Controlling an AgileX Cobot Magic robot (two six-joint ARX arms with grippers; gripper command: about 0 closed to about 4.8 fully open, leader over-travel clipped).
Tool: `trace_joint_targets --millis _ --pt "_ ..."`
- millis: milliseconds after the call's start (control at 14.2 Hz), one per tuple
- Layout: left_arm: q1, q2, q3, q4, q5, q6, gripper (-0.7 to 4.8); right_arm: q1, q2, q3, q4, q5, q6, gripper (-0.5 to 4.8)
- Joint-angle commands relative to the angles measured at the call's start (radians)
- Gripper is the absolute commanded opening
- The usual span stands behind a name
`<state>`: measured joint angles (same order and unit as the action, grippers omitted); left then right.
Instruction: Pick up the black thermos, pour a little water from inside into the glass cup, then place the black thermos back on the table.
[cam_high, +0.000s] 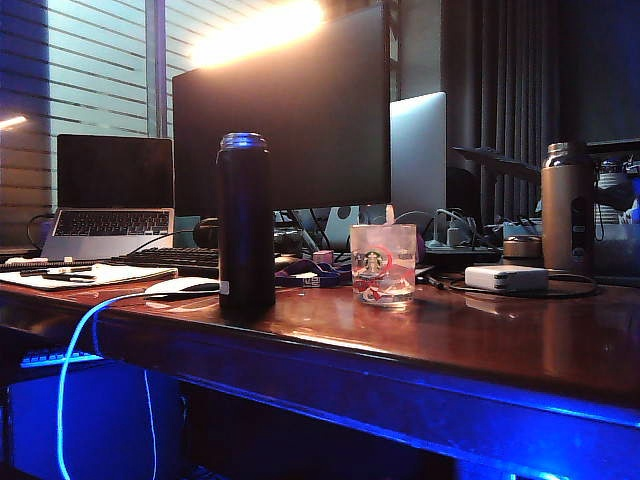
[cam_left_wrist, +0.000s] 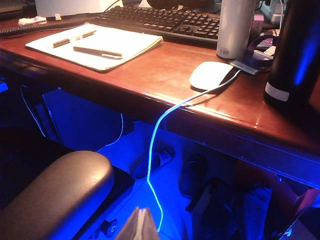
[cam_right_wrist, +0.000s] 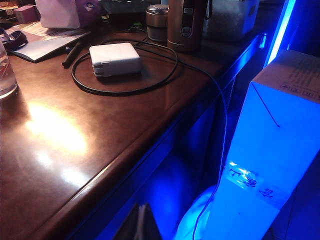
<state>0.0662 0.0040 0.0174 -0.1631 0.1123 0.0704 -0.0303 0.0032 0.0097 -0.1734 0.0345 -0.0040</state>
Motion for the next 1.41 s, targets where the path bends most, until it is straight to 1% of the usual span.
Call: trace_joint_targets --millis 70,352,493,845,986,1057,1127,1198,1268,1339,1409 --pt "0.000 -0.003 -0.009 -0.015 0.000 0.001 -0.03 0.000 -0.001 -0.003 0.013 0.005 0.003 -0.01" --pt "0.000 -0.003 -0.009 -0.014 0.000 0.001 -0.03 0.000 -0.001 -0.003 0.014 0.010 -0.004 -0.01" --pt "0.000 -0.003 -0.009 -0.014 -0.001 0.001 -0.03 0.000 -0.001 -0.003 0.013 0.042 -0.014 -0.01" --pt "0.000 -0.003 -0.009 -0.015 -0.001 0.001 -0.03 0.001 -0.001 -0.003 0.013 0.037 -0.016 -0.01" --pt "0.000 -0.003 -0.009 -0.014 0.000 0.001 -0.03 0.002 -0.001 -0.003 0.037 -0.040 0.042 -0.01" --pt "0.000 -0.003 -0.009 -0.014 0.000 0.000 -0.03 0.002 -0.001 -0.003 0.074 -0.062 0.181 -0.01" --pt "0.000 -0.003 -0.009 -0.014 0.000 0.000 -0.03 0.002 -0.001 -0.003 0.135 -0.108 0.338 -0.01" --pt "0.000 -0.003 -0.009 -0.014 0.000 0.000 -0.03 0.002 -0.001 -0.003 0.229 -0.173 0.399 -0.01" --pt "0.000 -0.003 -0.009 -0.014 0.000 0.000 -0.03 0.002 -0.001 0.006 0.272 -0.205 0.433 -0.01" --pt "0.000 -0.003 -0.009 -0.014 0.000 0.000 -0.03 0.002 0.001 0.032 0.265 -0.230 0.484 -0.01" --pt "0.000 -0.003 -0.009 -0.014 0.000 0.000 -0.03 0.002 0.013 0.058 0.259 -0.261 0.487 -0.01"
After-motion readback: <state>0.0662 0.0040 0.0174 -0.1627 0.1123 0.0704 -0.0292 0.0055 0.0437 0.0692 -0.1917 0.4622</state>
